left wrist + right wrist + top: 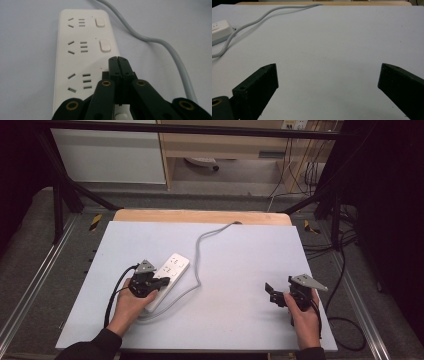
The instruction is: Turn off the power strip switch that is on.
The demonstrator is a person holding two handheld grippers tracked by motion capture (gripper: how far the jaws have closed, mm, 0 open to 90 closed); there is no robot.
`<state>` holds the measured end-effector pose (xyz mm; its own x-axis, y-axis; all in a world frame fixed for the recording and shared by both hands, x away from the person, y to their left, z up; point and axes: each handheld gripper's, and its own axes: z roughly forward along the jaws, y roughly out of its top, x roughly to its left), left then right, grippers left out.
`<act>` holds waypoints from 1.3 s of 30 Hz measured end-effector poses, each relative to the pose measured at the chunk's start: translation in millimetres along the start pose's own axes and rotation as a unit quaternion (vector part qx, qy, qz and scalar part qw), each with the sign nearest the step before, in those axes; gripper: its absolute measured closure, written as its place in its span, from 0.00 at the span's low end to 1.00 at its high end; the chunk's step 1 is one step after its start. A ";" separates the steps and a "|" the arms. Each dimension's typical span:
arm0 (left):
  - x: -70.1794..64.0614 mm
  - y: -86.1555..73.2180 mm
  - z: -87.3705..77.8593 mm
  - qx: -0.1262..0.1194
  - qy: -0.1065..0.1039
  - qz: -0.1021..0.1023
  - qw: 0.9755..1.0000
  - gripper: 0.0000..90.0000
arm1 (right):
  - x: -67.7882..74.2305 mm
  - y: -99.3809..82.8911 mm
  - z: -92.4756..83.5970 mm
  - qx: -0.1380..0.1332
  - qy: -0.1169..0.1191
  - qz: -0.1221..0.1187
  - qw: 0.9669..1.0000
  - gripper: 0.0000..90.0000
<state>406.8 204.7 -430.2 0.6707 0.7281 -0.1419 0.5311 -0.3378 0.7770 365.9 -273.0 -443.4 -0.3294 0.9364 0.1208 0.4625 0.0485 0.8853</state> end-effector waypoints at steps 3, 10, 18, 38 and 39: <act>-0.3 -0.2 0.5 0.000 -0.002 0.001 1.000 1.00 | 0.1 0.0 0.1 0.001 0.000 0.001 1.000 0.04; -0.2 -0.3 0.5 0.000 -0.002 0.001 1.000 1.00 | 0.1 0.0 -0.1 0.000 0.000 0.001 1.000 0.04; 0.0 -0.3 0.6 -0.001 -0.003 0.001 1.000 1.00 | 0.1 0.0 -0.1 0.001 0.000 0.000 1.000 0.04; -0.4 1.2 -1.0 -0.030 -0.014 0.009 0.999 1.00 | 0.4 0.4 0.0 0.000 0.001 -0.003 1.000 0.04; -0.4 1.4 -1.2 -0.034 -0.014 0.008 0.999 1.00 | 0.4 0.4 0.0 0.000 0.001 -0.003 1.000 0.04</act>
<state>406.6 204.7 -428.4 0.6937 0.7056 -0.1449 0.4835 -0.3071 0.8197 366.0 -272.7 -443.1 -0.3340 0.9354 0.1157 0.4600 0.0547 0.8862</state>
